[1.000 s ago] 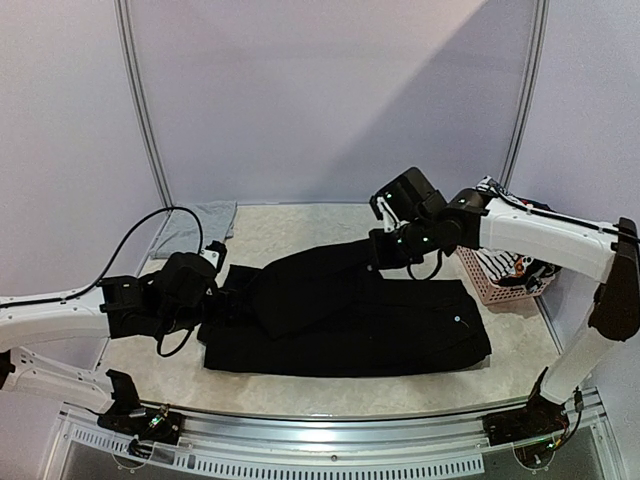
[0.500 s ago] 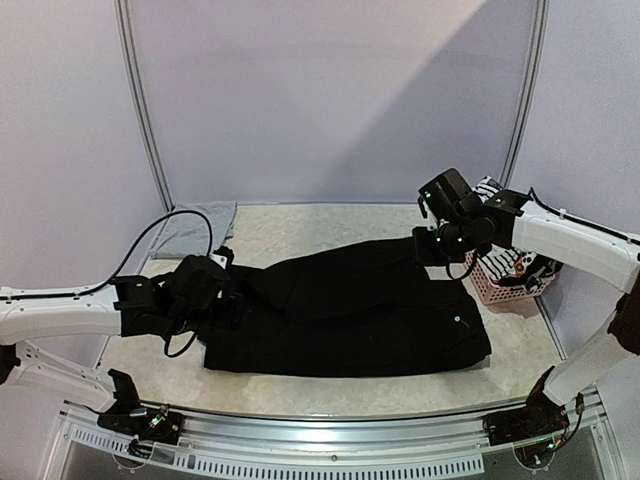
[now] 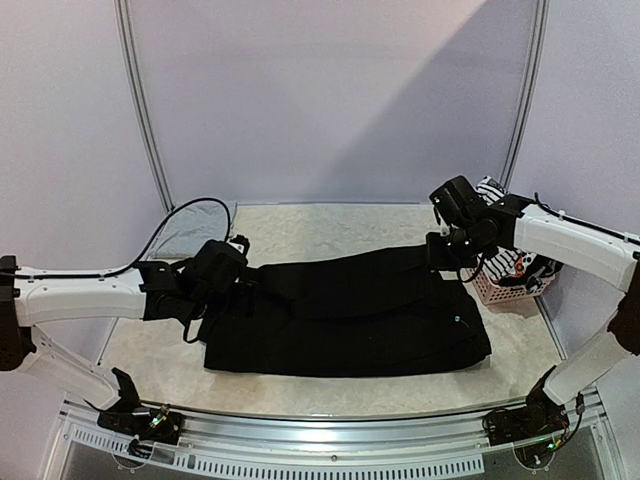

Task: Fold and stack the mixed laundry pile
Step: Fold the 1/3-folded shirt at the center of the board.

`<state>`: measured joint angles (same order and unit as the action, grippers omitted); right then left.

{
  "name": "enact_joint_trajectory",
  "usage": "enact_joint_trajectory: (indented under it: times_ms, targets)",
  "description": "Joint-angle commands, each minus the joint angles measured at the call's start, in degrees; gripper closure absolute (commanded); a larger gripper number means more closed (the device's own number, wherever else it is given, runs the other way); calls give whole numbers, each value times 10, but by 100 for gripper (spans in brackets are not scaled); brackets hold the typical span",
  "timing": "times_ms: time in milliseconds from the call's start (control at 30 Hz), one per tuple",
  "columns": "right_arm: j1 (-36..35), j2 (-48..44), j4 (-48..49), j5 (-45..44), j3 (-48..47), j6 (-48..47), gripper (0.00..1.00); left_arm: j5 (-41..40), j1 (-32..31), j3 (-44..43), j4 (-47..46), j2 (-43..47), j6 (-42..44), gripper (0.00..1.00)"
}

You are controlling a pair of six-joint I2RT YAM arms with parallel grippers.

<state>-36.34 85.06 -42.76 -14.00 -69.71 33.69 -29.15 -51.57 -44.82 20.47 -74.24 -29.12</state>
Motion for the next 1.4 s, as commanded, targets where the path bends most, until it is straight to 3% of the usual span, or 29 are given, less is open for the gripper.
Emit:
enact_joint_trajectory:
  times_ms: [0,1033,1167,1367]
  targets:
    - [17,15,8,-11,12,-11,100,12,11,-37,-20,-30,19,34]
    - [101,179,53,-15,50,-17,99,35,42,-55,-21,-89,28,36]
    - [101,200,42,-27,34,-20,92,52,60,-65,-29,-94,30,37]
    - [102,206,18,-44,14,-21,68,66,71,-119,-18,-147,40,42]
